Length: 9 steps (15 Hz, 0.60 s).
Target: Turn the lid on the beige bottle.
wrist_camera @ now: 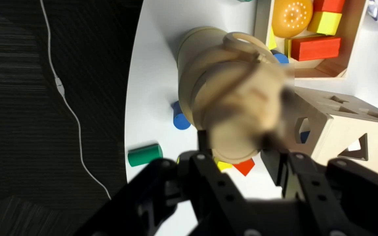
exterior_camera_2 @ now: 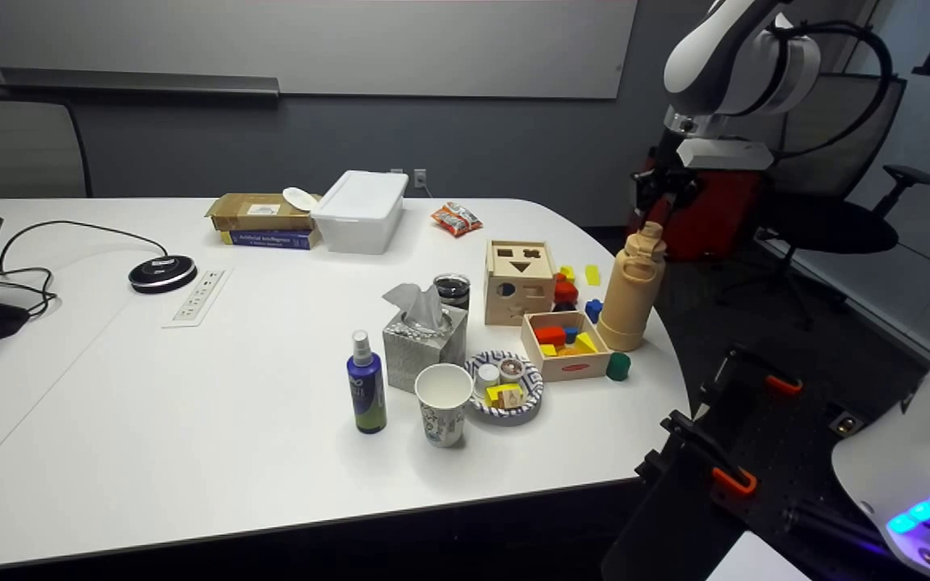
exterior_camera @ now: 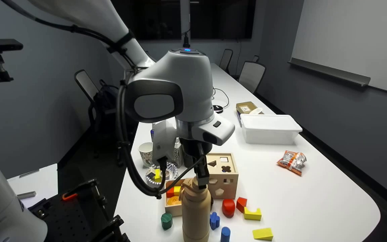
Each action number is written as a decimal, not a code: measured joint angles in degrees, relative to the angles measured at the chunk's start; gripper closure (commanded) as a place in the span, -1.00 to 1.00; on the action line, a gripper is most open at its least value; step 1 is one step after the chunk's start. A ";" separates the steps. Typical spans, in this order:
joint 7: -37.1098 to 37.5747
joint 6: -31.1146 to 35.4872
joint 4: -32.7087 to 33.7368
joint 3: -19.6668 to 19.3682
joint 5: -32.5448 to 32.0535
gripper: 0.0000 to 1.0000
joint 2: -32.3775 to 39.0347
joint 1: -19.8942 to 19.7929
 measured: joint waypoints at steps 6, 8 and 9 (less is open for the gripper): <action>-0.99 0.03 0.09 0.34 0.07 0.65 0.08 0.00; -3.59 0.03 0.15 0.57 0.81 0.65 0.08 0.00; -5.56 0.03 0.18 0.72 1.43 0.65 0.08 0.01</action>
